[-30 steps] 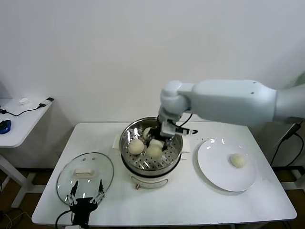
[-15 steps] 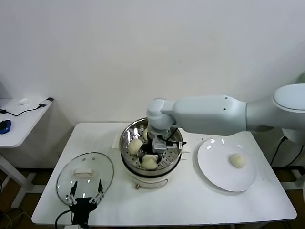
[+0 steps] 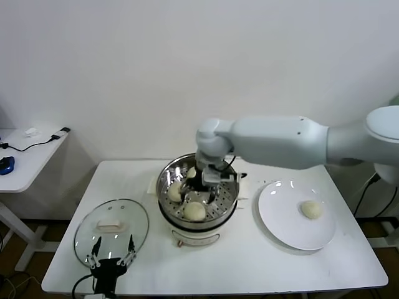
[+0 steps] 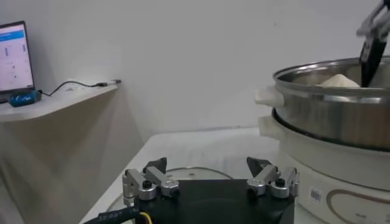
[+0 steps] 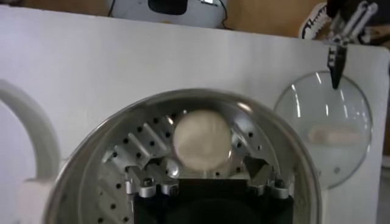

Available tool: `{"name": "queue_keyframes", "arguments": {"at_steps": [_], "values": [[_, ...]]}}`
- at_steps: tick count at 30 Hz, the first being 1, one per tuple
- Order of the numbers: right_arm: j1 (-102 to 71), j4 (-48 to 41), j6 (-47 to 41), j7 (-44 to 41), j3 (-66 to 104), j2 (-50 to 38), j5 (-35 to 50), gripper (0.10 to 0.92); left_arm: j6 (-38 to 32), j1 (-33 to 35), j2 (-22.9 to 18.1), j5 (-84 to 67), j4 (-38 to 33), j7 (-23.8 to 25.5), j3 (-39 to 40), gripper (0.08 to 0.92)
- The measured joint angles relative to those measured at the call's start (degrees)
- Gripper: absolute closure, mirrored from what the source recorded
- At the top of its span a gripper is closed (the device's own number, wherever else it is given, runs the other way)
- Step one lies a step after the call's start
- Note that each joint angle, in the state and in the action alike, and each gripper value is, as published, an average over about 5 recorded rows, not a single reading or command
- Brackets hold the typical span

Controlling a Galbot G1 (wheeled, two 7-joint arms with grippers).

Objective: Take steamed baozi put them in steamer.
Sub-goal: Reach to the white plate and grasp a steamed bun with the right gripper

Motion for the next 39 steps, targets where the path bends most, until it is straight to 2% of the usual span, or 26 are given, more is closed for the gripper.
{"name": "queue_keyframes", "arguments": {"at_steps": [7,14,26,39], "values": [[5.9,-4.8,-5.2,-3.6,-3.1,-7.8,9.8,0.203,0.0,0.0,0.0,0.0,-0.3,0.1,0.2,0.177],[7.5,-8.1,-14.9,-4.4,-7.3,-18.5,14.1,0.203,0.0,-0.6,0.0,0.1,-0.1,0.2,0.4,0.177],[-8.6,-12.9,-27.1,-3.7,1.8,-33.4,10.2,0.203,0.4,-1.0,-0.5,0.2,0.9,0.2,-0.2,0.177],[-26.0,-21.7,-31.3,-2.7,15.5,-33.9,5.3,0.211,0.3,-0.7,-1.2,0.4,1.6,0.2,-0.9,0.177]]}}
